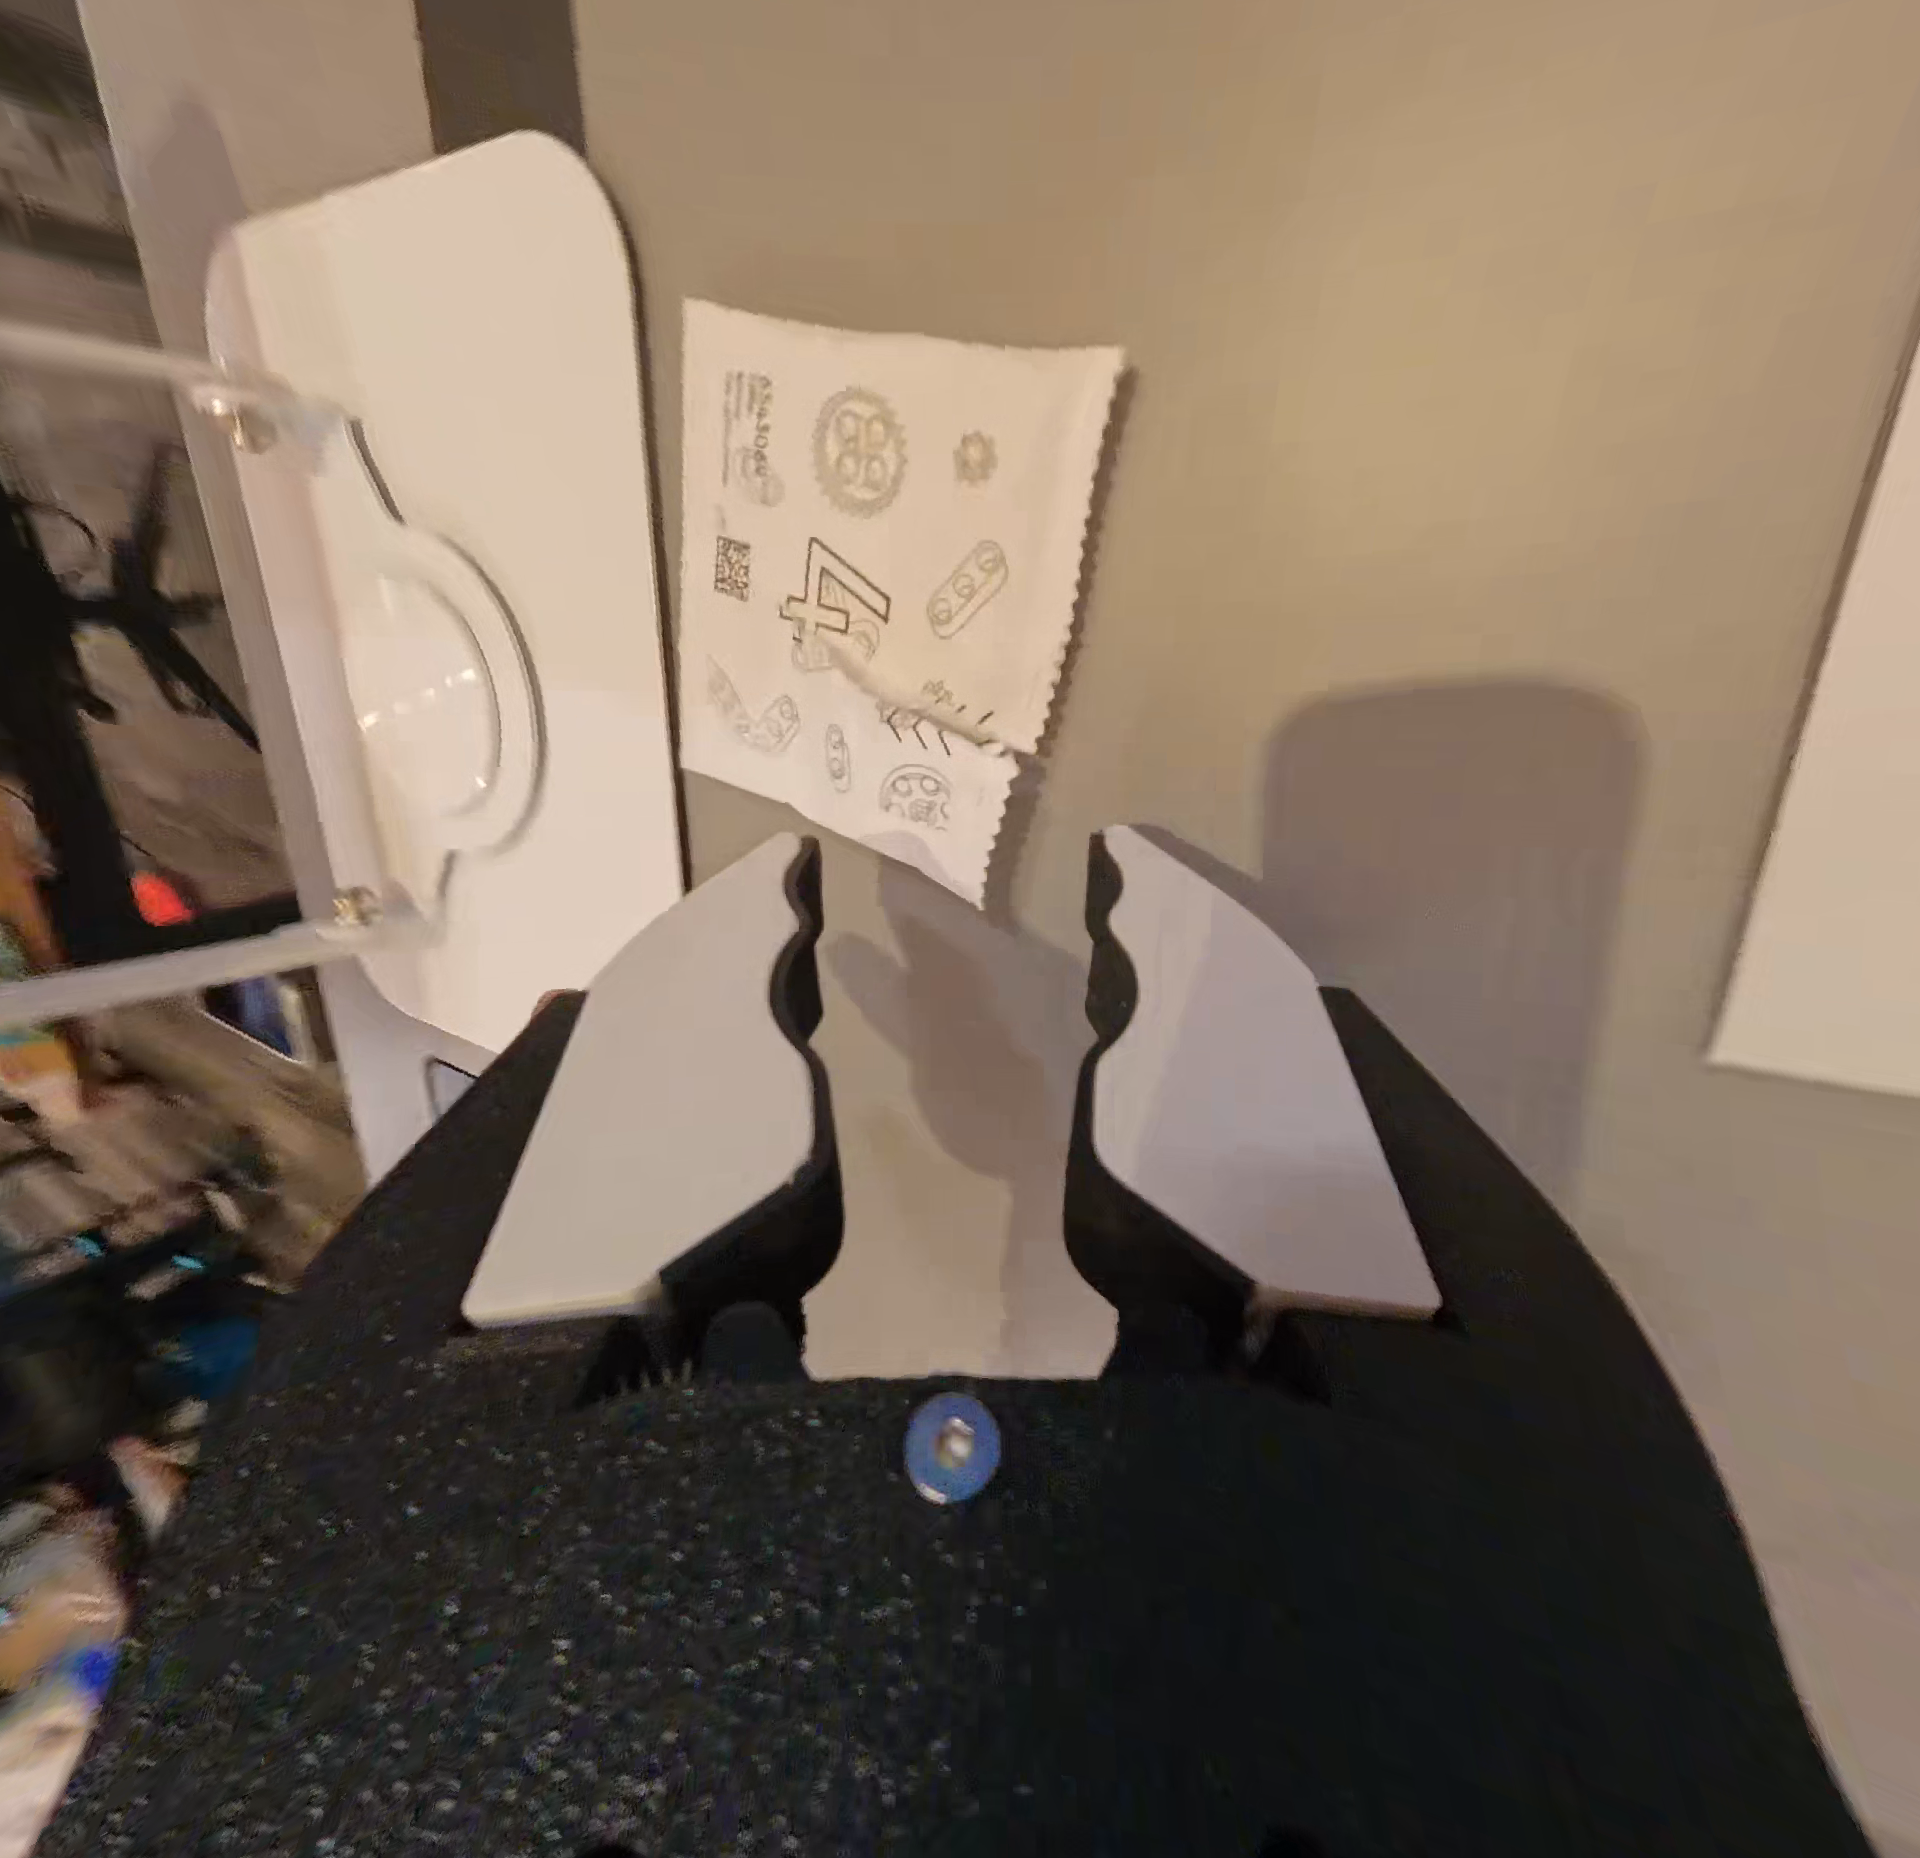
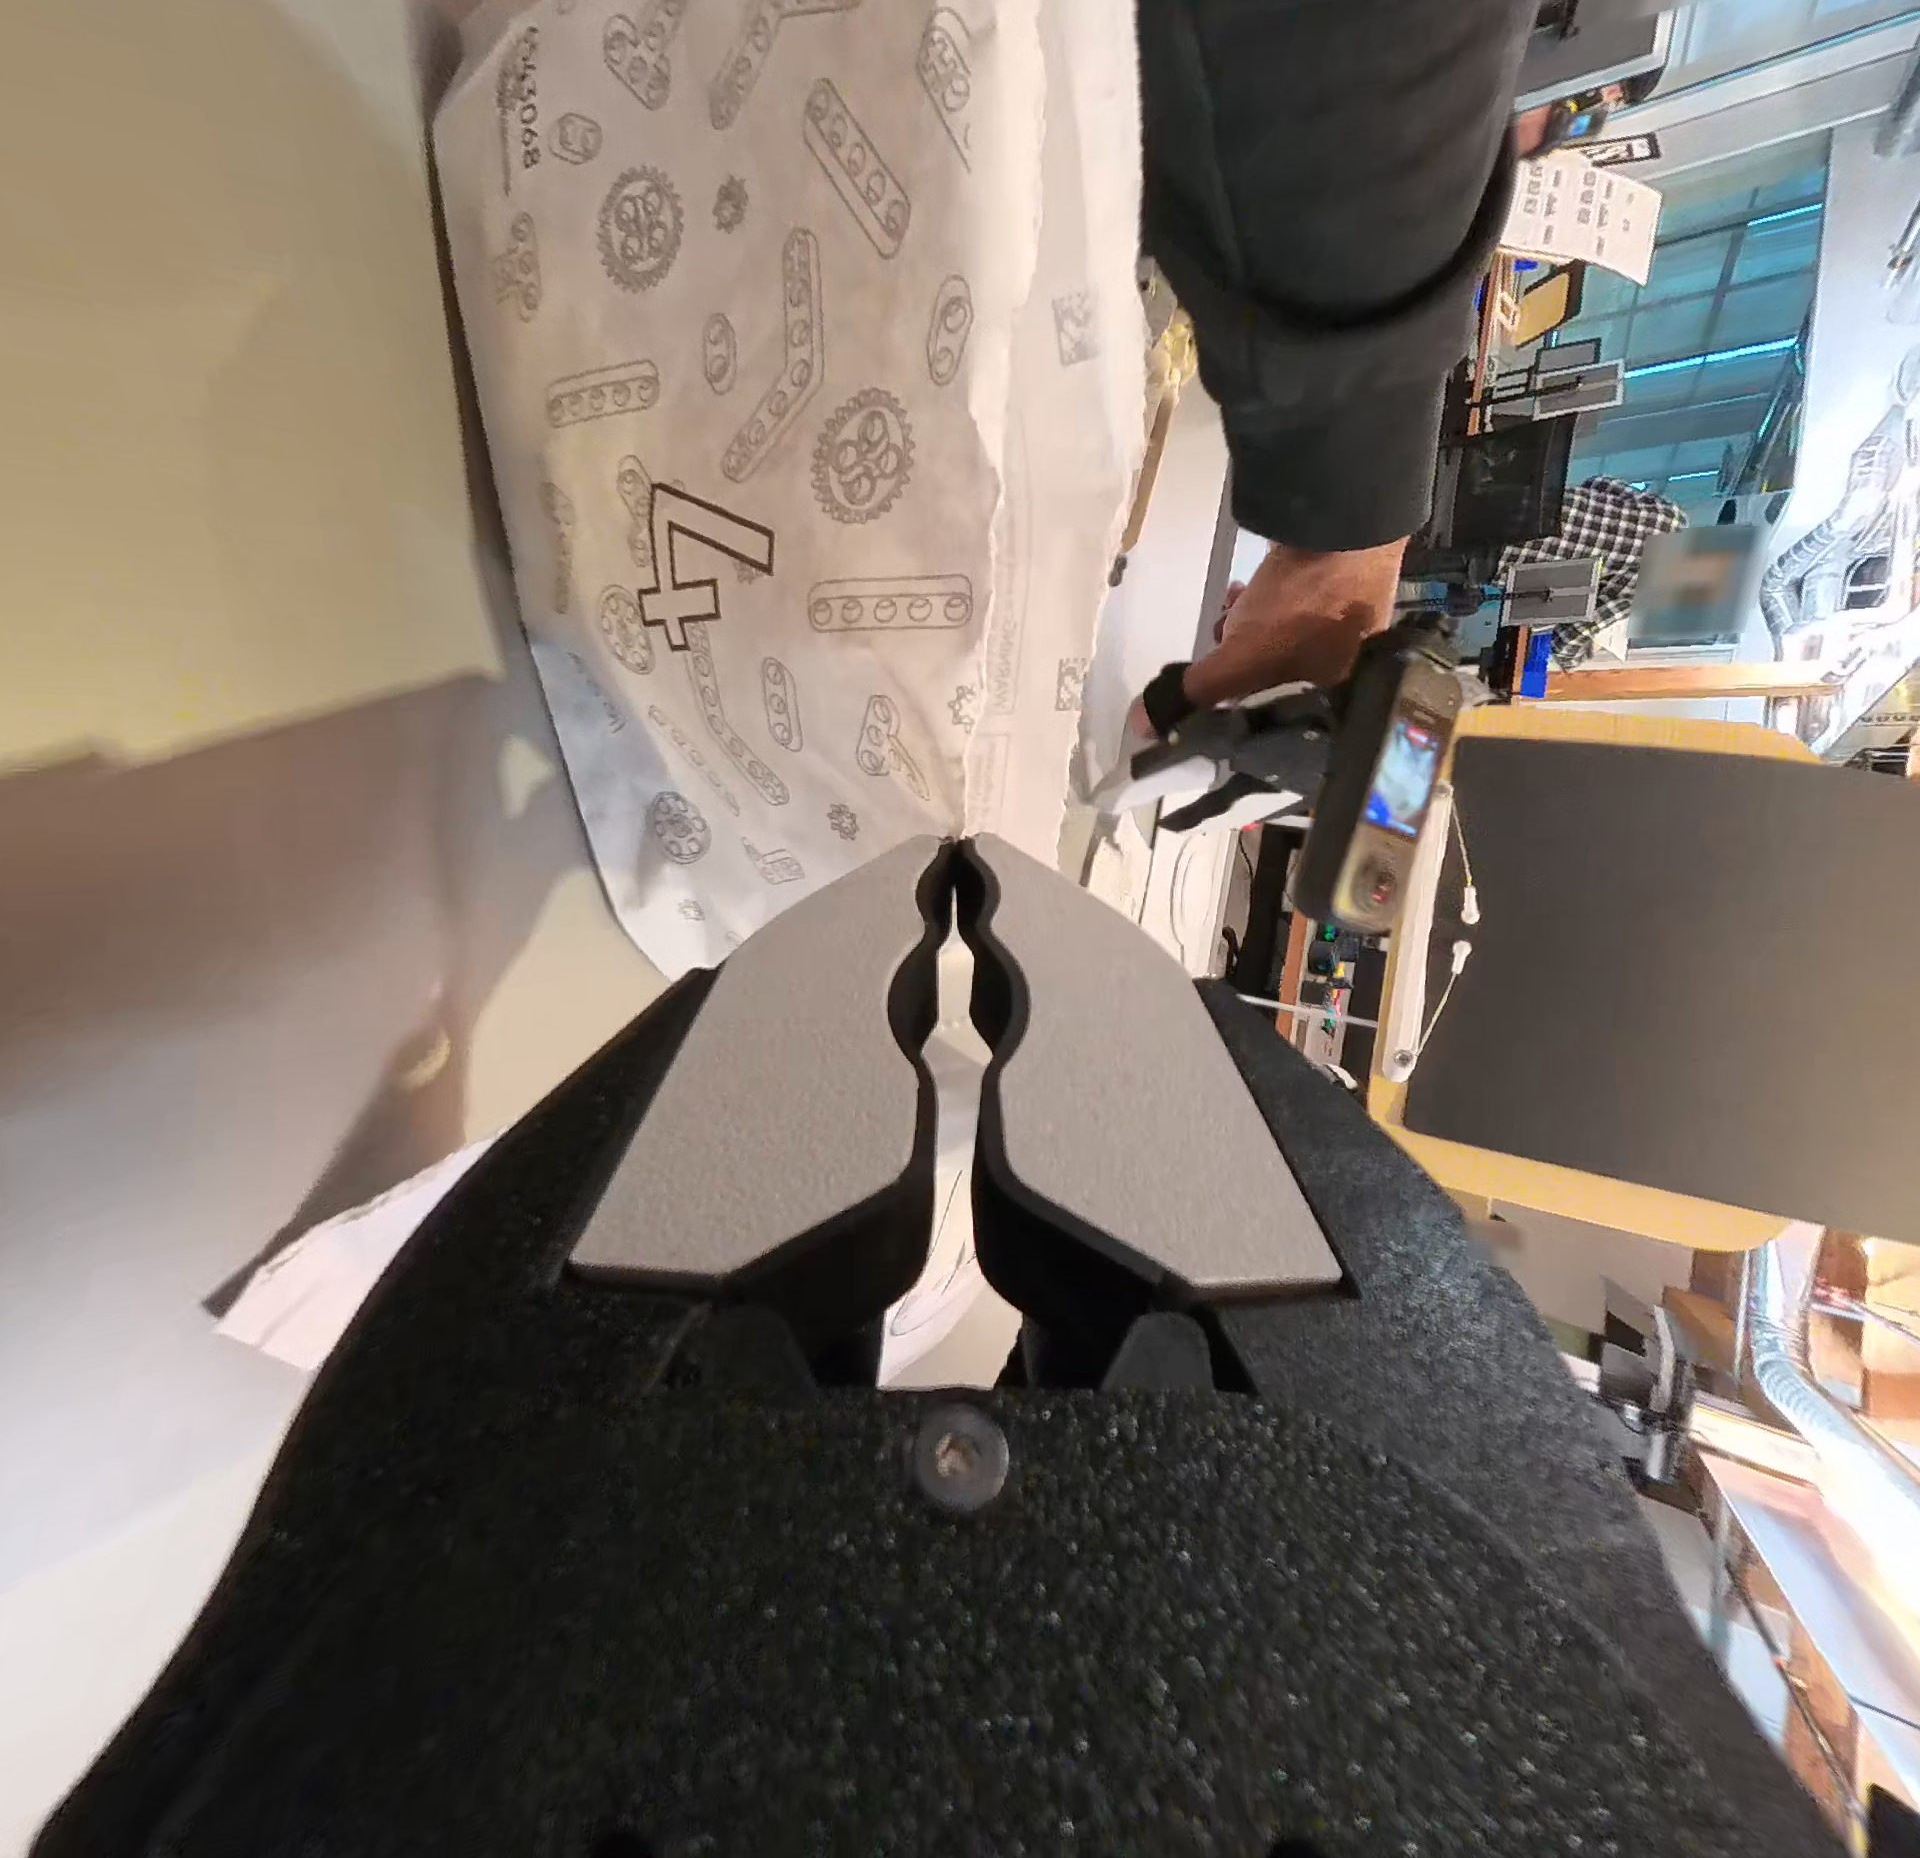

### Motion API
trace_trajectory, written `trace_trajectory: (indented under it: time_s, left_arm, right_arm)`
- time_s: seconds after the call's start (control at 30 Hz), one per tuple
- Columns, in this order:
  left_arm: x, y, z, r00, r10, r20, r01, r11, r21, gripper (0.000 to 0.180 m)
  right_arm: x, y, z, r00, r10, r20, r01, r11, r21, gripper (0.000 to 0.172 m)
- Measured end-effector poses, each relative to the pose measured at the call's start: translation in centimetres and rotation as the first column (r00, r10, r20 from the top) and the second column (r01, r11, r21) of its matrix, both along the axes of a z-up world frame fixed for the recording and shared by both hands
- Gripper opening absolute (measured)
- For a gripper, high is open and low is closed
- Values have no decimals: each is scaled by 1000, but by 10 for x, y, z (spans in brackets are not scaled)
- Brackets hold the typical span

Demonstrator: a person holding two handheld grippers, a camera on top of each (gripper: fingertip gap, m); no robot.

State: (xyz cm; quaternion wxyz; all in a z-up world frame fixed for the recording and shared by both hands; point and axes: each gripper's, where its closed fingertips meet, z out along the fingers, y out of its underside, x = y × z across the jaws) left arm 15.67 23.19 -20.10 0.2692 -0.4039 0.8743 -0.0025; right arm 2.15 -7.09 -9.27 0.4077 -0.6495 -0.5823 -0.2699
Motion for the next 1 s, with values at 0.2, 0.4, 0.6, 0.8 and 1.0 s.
trace_trajectory:
  time_s: [0.2,0.4,0.6,0.8,1.0]
  left_arm:
    - [14,9,-8,993,-107,-38,108,994,18,24]
    - [1,-4,4,999,23,-30,-26,994,-106,2]
    - [-59,-97,102,992,115,47,-76,858,-508,2]
    - [-143,-212,195,997,66,43,-8,630,-777,2]
    - [-189,-264,200,993,63,-102,-120,521,-845,1]
  right_arm:
    - [6,2,0,1000,-8,-16,8,1000,0,0]
    - [10,5,0,999,-40,-13,40,999,-8,0]
    - [11,9,1,997,-73,-8,73,997,-16,0]
    - [12,11,1,992,-123,-9,123,992,-12,0]
    - [7,9,0,990,-142,7,142,990,-9,0]
